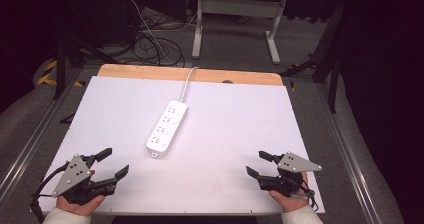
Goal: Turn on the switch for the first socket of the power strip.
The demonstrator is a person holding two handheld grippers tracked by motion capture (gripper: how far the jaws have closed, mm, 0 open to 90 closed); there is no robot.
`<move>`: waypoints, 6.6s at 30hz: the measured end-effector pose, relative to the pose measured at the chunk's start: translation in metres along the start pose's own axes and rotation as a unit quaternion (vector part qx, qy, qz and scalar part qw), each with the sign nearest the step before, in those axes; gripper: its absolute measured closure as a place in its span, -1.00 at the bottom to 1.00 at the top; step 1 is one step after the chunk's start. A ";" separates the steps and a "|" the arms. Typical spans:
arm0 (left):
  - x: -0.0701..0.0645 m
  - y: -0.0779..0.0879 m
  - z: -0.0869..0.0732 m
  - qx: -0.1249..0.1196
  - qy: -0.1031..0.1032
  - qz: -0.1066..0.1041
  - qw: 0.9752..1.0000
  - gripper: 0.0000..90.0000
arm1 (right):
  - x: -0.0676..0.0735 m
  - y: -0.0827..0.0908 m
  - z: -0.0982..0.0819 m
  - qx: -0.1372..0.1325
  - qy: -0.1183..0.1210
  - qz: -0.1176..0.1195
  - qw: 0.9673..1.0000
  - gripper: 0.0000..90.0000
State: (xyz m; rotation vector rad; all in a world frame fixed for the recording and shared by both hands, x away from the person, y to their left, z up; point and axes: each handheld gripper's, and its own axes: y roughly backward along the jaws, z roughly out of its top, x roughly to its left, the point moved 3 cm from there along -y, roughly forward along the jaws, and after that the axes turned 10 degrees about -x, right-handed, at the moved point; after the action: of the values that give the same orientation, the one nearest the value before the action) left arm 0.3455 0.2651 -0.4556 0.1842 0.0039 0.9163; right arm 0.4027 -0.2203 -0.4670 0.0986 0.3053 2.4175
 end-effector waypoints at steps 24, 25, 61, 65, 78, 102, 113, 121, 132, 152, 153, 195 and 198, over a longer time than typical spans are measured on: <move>0.005 -0.004 0.010 0.048 -0.001 -0.016 0.999 -0.44 | -0.001 -0.001 -0.004 0.002 0.002 0.011 1.000 -0.32; 0.005 -0.005 0.011 0.050 0.000 -0.015 0.999 -0.44 | -0.001 -0.002 -0.005 0.003 0.002 0.011 1.000 -0.32; 0.019 -0.069 0.082 0.083 -0.026 -0.055 0.995 -0.29 | 0.002 0.007 -0.013 0.024 -0.007 0.005 1.000 -0.32; 0.018 -0.078 0.089 0.091 -0.034 -0.062 0.993 -0.29 | 0.002 0.008 -0.014 0.026 -0.009 0.003 1.000 -0.32; 0.026 -0.111 0.095 0.104 0.006 -0.090 0.991 0.21 | 0.003 0.009 -0.014 0.027 -0.008 0.001 1.000 -0.32; 0.038 -0.188 0.073 0.082 0.051 -0.097 0.991 1.00 | 0.001 0.011 -0.014 0.022 -0.014 0.005 1.000 -0.31; 0.045 -0.214 0.053 0.087 0.044 -0.079 0.992 1.00 | 0.001 0.013 -0.013 0.020 -0.016 0.007 1.000 -0.31; 0.046 -0.231 0.038 0.093 0.047 -0.080 0.991 1.00 | 0.000 0.014 -0.013 0.019 -0.018 0.007 1.000 -0.31; 0.048 -0.250 0.033 0.136 0.028 -0.073 0.988 1.00 | 0.000 0.014 -0.014 0.019 -0.019 0.010 1.000 -0.31; 0.052 -0.272 0.026 0.207 0.053 -0.065 0.975 1.00 | -0.001 0.014 -0.015 0.020 -0.021 0.015 0.999 -0.31; 0.052 -0.272 0.026 0.206 0.058 -0.068 0.974 1.00 | -0.001 0.014 -0.015 0.020 -0.021 0.015 0.999 -0.31; 0.054 -0.274 0.020 0.221 0.042 -0.064 0.972 1.00 | -0.001 0.014 -0.015 0.022 -0.025 0.021 0.999 -0.31; 0.054 -0.275 0.020 0.223 0.048 -0.063 0.972 1.00 | -0.001 0.013 -0.016 0.023 -0.026 0.022 0.999 -0.31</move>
State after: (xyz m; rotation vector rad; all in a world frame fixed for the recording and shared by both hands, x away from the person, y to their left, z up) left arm 0.5966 0.1414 -0.4754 0.5512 0.3108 0.7861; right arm 0.3926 -0.2337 -0.4789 0.1894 0.3390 2.4468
